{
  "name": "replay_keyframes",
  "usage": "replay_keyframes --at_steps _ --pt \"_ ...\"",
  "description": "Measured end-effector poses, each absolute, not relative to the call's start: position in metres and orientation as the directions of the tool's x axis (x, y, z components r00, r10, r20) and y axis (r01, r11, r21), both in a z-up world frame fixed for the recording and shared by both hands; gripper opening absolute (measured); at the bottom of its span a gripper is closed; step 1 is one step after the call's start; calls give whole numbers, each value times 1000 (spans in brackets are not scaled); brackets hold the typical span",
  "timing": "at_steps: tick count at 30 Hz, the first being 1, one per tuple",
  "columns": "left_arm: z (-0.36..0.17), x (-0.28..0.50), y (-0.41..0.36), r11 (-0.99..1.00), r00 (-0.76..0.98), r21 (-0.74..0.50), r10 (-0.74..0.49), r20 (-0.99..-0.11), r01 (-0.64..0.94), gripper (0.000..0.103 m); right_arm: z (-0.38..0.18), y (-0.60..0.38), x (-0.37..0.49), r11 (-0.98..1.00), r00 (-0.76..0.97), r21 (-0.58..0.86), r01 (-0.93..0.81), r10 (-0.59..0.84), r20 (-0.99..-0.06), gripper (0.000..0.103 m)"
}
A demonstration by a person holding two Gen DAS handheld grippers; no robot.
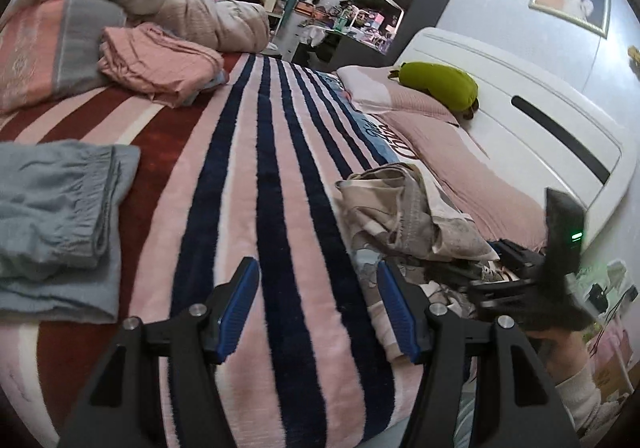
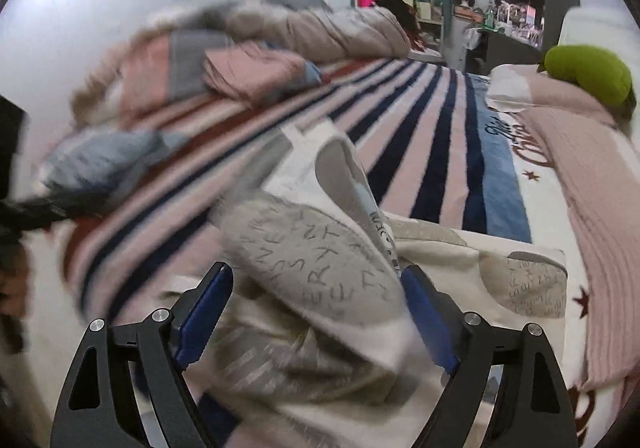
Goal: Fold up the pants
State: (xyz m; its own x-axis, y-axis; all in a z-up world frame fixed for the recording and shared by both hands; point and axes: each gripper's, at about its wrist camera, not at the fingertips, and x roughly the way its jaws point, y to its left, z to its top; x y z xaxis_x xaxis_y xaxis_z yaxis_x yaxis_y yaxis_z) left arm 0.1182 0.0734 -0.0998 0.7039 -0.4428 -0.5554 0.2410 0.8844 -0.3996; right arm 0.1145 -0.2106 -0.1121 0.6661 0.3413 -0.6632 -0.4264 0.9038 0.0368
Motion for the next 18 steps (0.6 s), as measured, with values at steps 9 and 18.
replay_keyframes --at_steps 9,18 --pt "-108 120 73 871 698 -427 -463 -546 244 57 -116 -273 123 965 740 195 -174 259 -620 14" --pt "-97 116 43 862 678 -413 -492 -546 293 57 -127 -371 70 943 747 330 36 194 -636 19"
